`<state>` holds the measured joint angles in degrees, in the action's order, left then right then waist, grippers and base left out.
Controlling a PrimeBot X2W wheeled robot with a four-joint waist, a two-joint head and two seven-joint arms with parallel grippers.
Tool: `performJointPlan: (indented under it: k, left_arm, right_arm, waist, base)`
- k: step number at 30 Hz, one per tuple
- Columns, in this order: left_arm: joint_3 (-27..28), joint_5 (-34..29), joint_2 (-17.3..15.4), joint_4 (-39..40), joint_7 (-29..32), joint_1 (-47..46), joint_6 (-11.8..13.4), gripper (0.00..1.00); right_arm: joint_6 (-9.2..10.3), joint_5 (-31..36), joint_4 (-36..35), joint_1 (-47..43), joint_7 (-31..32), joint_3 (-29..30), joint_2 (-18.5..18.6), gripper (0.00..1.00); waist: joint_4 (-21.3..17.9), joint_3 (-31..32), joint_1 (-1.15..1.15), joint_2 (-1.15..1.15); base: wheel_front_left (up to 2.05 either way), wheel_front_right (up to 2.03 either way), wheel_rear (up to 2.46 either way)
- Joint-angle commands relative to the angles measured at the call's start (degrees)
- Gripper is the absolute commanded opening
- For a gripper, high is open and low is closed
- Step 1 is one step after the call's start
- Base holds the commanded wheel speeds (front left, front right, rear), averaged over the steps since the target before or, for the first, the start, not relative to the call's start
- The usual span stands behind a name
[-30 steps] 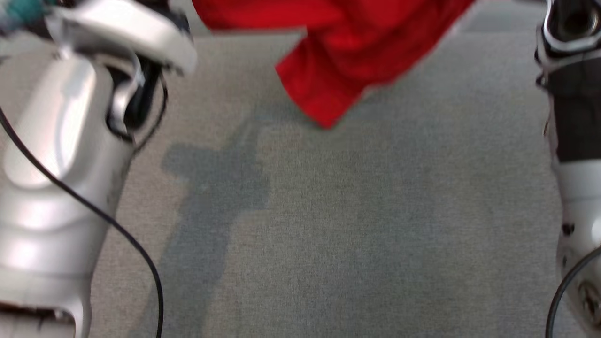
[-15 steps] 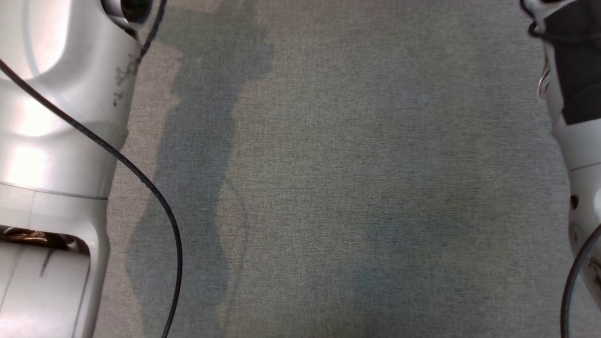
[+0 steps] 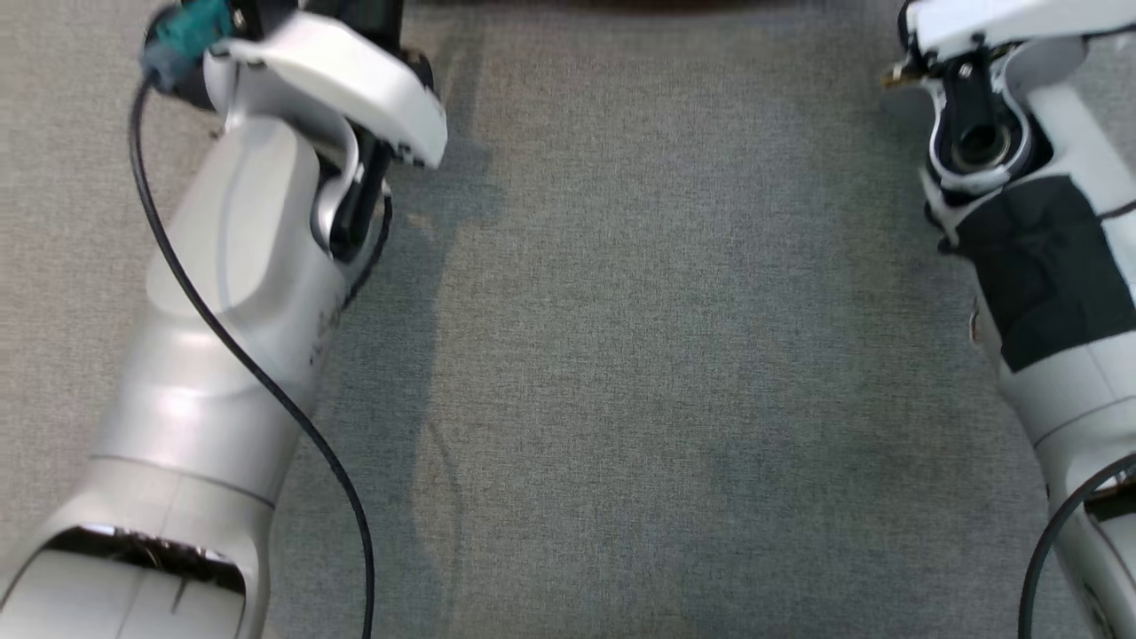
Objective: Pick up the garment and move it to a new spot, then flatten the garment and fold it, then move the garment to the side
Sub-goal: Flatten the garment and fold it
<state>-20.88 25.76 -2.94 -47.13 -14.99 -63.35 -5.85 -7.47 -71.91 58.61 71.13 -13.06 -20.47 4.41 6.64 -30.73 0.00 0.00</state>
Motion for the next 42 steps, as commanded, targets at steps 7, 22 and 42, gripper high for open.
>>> performJointPlan:
  k: [7, 22, 42]
  left_arm:
    - [-1.50, -2.34, -0.17, -0.86, -0.22, 7.62, -0.93, 0.00]
    - [-14.39, -9.49, -3.84, -6.07, -0.22, 19.15, -1.62, 0.00]
    - [-26.35, -16.99, -9.07, -3.64, -0.04, 29.93, -0.94, 0.00]
  right_arm:
    - [-0.05, -1.21, 2.79, -6.98, 1.90, -1.65, 1.98, 0.00]
    - [-0.03, 1.04, 9.69, -14.67, 6.39, -6.24, 3.55, 0.00]
    - [-0.02, 3.62, 15.02, -23.88, 17.54, -10.49, 5.17, 0.00]
  waist:
    - [-0.63, 5.71, 0.00, 0.00]
    - [-1.39, 14.28, 0.00, 0.00]
    - [-1.91, 25.73, 0.00, 0.00]
  base:
    - [0.00, 0.00, 0.00]
    - [0.00, 0.00, 0.00]
    - [0.00, 0.00, 0.00]
